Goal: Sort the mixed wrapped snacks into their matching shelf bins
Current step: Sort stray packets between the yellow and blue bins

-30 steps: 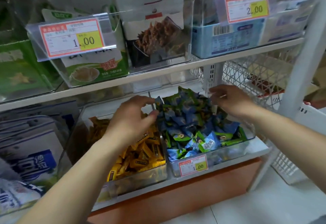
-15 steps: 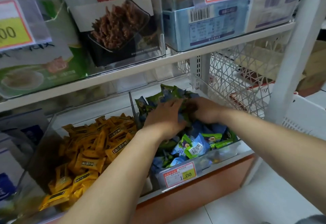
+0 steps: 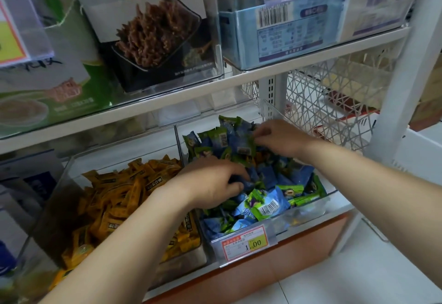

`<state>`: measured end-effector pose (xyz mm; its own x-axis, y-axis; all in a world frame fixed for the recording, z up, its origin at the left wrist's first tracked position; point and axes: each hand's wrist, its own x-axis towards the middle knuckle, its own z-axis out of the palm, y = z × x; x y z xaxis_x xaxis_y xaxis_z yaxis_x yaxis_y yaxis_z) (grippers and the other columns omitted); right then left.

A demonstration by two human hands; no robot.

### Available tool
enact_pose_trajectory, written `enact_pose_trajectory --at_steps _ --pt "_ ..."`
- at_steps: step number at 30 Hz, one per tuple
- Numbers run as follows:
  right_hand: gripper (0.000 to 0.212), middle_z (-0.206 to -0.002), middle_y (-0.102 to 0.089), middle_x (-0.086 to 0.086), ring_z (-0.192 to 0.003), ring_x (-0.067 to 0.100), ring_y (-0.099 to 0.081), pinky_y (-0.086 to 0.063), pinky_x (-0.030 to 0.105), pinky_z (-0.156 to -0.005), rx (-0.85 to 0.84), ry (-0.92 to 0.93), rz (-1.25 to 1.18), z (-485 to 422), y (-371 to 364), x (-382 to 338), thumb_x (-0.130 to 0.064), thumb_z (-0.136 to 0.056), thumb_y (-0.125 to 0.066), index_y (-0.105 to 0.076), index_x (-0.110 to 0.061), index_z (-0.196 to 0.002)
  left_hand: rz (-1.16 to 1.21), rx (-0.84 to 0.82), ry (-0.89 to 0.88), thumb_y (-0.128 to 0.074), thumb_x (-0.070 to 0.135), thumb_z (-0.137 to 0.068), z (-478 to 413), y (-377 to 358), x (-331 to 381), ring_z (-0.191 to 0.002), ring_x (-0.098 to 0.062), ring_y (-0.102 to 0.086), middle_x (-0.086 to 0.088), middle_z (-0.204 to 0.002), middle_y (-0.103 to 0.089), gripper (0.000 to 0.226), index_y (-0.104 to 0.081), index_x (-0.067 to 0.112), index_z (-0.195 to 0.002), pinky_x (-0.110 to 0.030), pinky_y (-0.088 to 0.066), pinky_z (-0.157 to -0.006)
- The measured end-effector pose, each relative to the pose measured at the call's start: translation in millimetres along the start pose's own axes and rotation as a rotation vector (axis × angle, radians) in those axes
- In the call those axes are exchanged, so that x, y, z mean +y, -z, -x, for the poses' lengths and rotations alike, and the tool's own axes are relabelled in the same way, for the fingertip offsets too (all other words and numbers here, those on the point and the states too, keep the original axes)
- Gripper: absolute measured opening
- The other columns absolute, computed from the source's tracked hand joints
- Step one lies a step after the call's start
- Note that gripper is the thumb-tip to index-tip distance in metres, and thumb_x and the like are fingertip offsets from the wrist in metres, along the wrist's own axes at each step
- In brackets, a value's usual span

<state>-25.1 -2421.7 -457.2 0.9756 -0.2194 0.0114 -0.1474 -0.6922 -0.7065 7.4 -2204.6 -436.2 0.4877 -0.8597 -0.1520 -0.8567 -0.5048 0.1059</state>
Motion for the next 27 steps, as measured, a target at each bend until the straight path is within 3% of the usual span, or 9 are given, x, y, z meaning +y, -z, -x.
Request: enact_pose_trajectory --at_steps 3,7,9,11,14,18,22,25,27 --pt "0.006 -0.085 -0.069 -0.008 -0.083 0.012 -0.064 -0.046 0.027 -0.070 -0.186 -0.019 0.132 -6 -16 0 -0.032 -0.084 -0.070 -0.068 -0.026 -0.085 0.023 -0.005 0.009 -0.048 0.049 -0.096 5 -1 0 -0.098 -0.013 -0.062 0.012 -0.116 -0.067 0.030 -0.055 0.048 -0.125 -0.029 -0.050 -0.081" --pt "0.022 -0.073 -0.063 -0.010 -0.074 0.012 -0.060 -0.039 0.026 -0.062 -0.152 -0.039 0.195 -18 -21 -4 -0.034 -0.081 -0.072 -0.059 -0.029 -0.065 0.024 0.031 0.016 -0.047 0.052 -0.096 11 -5 2 -0.098 -0.013 -0.062 0.012 -0.113 -0.068 0.031 -0.053 0.050 -0.126 -0.032 -0.053 -0.084" --pt "0.015 -0.093 -0.069 0.004 -0.090 0.021 -0.061 -0.041 0.026 -0.069 -0.153 -0.062 0.281 -23 -29 -3 -0.037 -0.080 -0.072 -0.064 -0.025 -0.079 0.015 0.061 0.016 -0.045 0.052 -0.096 12 -7 3 -0.097 -0.013 -0.063 0.012 -0.112 -0.068 0.031 -0.053 0.049 -0.126 -0.033 -0.054 -0.082" --pt "0.043 -0.118 -0.062 0.012 -0.116 0.029 -0.051 -0.040 0.029 -0.085 -0.198 -0.104 0.333 -27 -37 -3 -0.044 -0.082 -0.068 -0.063 -0.016 -0.113 0.009 0.079 0.013 -0.044 0.052 -0.096 13 -9 4 -0.100 -0.014 -0.062 0.012 -0.115 -0.067 0.032 -0.052 0.048 -0.127 -0.033 -0.054 -0.083" --pt "0.039 -0.121 -0.057 0.013 -0.130 0.030 -0.037 -0.038 0.033 -0.096 -0.262 -0.120 0.383 -27 -44 1 -0.048 -0.088 -0.057 -0.057 -0.020 -0.116 0.015 0.094 0.009 -0.043 0.054 -0.094 13 -9 4 -0.108 -0.015 -0.060 0.012 -0.123 -0.064 0.034 -0.051 0.049 -0.127 -0.035 -0.053 -0.087" --pt "0.037 -0.120 -0.063 0.012 -0.112 0.027 -0.057 -0.050 0.037 -0.092 -0.114 -0.067 0.400 -22 -42 7 -0.043 -0.086 -0.064 -0.067 -0.020 -0.115 0.011 0.115 0.006 -0.042 0.054 -0.094 14 -10 5 -0.101 -0.016 -0.062 0.011 -0.118 -0.066 0.035 -0.051 0.049 -0.127 -0.034 -0.054 -0.082" --pt "0.024 -0.111 -0.071 0.006 -0.100 0.023 -0.064 -0.049 0.030 -0.084 -0.056 0.021 0.356 -13 -33 6 -0.033 -0.090 -0.066 -0.073 -0.019 -0.107 0.002 0.139 0.029 -0.043 0.054 -0.093 14 -10 5 -0.084 -0.013 -0.058 0.013 -0.097 -0.066 0.034 -0.053 0.050 -0.125 -0.028 -0.048 -0.067" --pt "0.021 -0.098 -0.071 -0.004 -0.087 0.011 -0.063 -0.043 0.024 -0.072 -0.005 0.038 0.185 -3 -12 2 -0.029 -0.082 -0.076 -0.075 -0.021 -0.102 0.002 0.158 0.036 -0.044 0.054 -0.092 14 -11 6 -0.085 -0.014 -0.059 0.013 -0.096 -0.066 0.032 -0.053 0.050 -0.123 -0.028 -0.041 -0.063" --pt "0.024 -0.096 -0.073 -0.008 -0.087 0.007 -0.067 -0.048 0.020 -0.075 0.016 0.032 -0.029 6 3 -4 -0.026 -0.078 -0.080 -0.075 -0.025 -0.102 0.019 0.176 0.039 -0.045 0.054 -0.091 13 -12 5 -0.089 -0.015 -0.061 0.013 -0.103 -0.068 0.032 -0.052 0.051 -0.122 -0.028 -0.043 -0.065"
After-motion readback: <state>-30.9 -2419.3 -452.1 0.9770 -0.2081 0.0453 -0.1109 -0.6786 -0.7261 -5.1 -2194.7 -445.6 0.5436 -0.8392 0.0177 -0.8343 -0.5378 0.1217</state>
